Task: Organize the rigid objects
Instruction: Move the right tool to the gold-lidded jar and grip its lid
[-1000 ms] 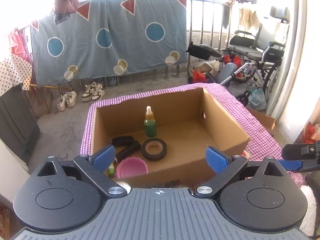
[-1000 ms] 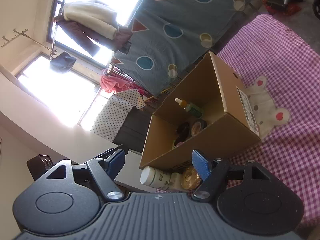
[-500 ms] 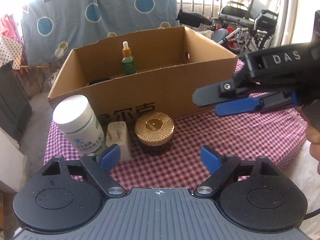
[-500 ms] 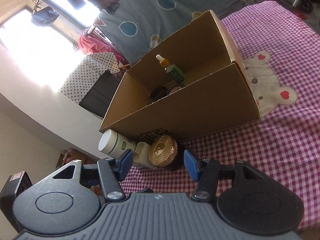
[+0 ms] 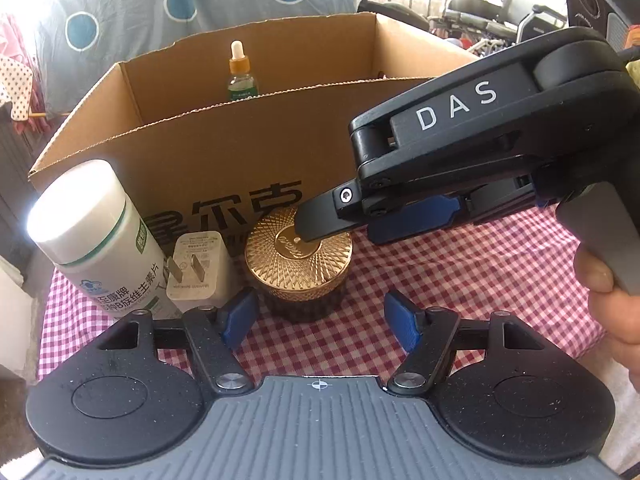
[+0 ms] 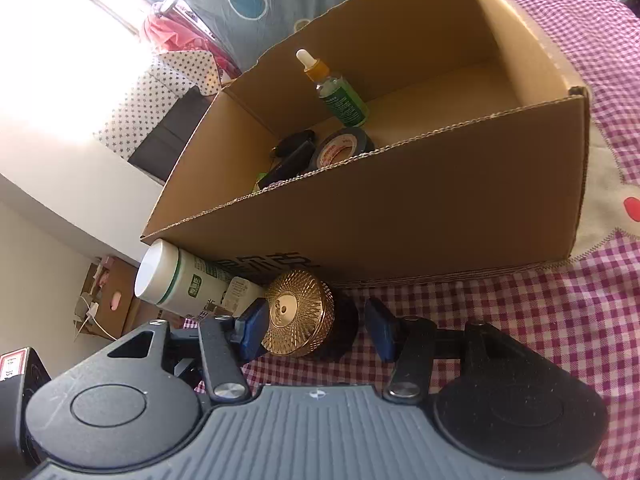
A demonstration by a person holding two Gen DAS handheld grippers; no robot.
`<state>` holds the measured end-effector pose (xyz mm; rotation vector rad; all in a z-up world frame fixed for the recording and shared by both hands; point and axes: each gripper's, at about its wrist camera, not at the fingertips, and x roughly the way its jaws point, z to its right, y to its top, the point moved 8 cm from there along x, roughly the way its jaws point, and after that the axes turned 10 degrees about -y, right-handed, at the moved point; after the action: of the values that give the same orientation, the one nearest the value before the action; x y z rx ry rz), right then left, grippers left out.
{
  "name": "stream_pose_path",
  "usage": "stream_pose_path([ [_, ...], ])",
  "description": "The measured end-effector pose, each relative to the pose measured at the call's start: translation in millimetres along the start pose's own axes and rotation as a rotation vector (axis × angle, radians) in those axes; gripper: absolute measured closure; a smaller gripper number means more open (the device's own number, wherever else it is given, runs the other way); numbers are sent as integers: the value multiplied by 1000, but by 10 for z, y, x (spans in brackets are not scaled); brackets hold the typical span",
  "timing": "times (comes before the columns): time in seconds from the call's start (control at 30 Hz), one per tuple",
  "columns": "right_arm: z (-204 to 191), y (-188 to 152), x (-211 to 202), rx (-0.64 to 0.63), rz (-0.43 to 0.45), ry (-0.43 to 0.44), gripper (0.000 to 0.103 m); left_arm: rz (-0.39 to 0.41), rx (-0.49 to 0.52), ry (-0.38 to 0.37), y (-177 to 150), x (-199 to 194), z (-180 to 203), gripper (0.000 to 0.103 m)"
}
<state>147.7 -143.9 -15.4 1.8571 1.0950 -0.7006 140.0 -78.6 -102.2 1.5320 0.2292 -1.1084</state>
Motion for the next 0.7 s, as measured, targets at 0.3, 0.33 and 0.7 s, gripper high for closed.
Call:
stream_pose_path([
  [0.3,-43,-13,8,-30,-31,5,46,21,24,-72,29,21,112,30],
  [0.33,-19,-17,-19,-28,-32,0,46,23,34,-79,28,13,153,30],
  [0.7,469,-227,-506,70,9,-60,47,22,147,-223,-9,-25,774,30],
])
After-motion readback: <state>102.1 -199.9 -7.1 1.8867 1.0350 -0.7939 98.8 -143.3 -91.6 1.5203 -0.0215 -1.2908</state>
